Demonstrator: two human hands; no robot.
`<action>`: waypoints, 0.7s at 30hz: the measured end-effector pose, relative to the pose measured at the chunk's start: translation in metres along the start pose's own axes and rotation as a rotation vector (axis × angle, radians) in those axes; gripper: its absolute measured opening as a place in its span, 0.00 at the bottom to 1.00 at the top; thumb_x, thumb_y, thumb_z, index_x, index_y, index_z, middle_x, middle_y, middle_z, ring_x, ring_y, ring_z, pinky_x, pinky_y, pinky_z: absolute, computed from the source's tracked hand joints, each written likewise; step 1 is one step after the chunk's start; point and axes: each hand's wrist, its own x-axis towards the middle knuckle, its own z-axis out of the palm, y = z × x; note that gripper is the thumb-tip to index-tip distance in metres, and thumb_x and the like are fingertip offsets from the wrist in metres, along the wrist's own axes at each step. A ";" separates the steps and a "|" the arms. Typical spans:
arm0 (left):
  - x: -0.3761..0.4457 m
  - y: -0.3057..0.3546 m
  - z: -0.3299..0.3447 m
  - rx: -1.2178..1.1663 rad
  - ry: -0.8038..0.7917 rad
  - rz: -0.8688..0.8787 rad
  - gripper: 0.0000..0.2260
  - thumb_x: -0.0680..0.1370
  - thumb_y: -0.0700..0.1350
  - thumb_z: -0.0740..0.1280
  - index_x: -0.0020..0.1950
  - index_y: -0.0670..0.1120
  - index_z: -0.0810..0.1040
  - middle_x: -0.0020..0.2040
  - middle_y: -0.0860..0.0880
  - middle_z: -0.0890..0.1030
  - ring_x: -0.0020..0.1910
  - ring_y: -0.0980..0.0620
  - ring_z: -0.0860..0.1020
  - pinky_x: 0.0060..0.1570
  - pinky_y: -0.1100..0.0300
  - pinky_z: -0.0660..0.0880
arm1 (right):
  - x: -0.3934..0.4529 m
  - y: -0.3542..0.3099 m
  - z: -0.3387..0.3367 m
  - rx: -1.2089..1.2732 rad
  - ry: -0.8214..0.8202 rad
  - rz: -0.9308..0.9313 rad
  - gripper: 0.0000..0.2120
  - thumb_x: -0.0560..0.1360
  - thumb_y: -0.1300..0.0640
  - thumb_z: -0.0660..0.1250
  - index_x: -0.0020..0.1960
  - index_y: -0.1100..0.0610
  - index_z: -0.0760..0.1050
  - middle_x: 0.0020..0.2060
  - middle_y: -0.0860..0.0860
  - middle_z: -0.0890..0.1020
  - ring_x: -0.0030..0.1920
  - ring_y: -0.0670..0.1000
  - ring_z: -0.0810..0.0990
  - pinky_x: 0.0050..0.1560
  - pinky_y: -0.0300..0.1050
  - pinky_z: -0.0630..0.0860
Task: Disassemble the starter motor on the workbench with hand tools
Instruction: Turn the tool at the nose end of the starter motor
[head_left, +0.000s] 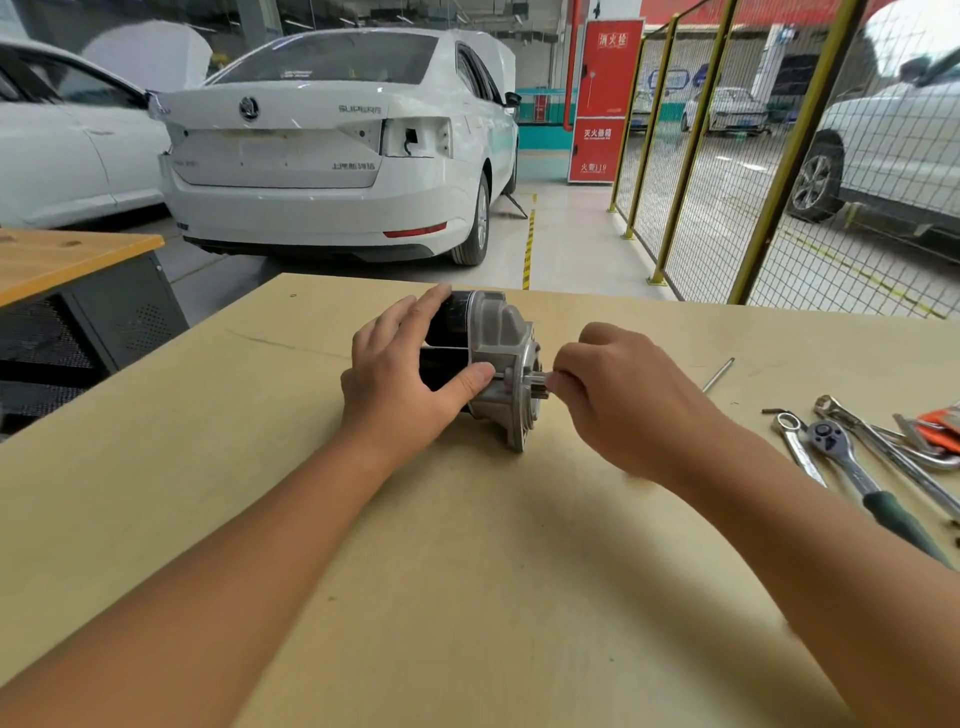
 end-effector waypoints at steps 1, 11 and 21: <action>0.000 0.000 0.000 -0.003 0.003 0.004 0.38 0.72 0.65 0.74 0.80 0.62 0.64 0.77 0.54 0.69 0.74 0.46 0.65 0.69 0.42 0.70 | 0.000 0.000 0.001 -0.021 -0.001 -0.004 0.13 0.83 0.51 0.60 0.49 0.56 0.80 0.42 0.50 0.75 0.39 0.56 0.76 0.43 0.52 0.76; -0.001 -0.001 -0.001 0.004 -0.015 0.000 0.40 0.69 0.70 0.67 0.80 0.64 0.62 0.78 0.55 0.68 0.75 0.46 0.64 0.70 0.42 0.70 | -0.003 -0.001 0.002 -0.145 0.085 0.003 0.06 0.79 0.48 0.68 0.48 0.48 0.72 0.39 0.45 0.77 0.37 0.55 0.77 0.42 0.49 0.72; 0.000 0.000 -0.001 -0.025 0.000 0.005 0.39 0.69 0.67 0.69 0.79 0.61 0.66 0.76 0.54 0.70 0.73 0.46 0.66 0.69 0.43 0.70 | -0.001 0.006 0.003 0.050 0.027 0.003 0.10 0.82 0.51 0.64 0.50 0.56 0.79 0.40 0.52 0.76 0.39 0.58 0.76 0.39 0.55 0.76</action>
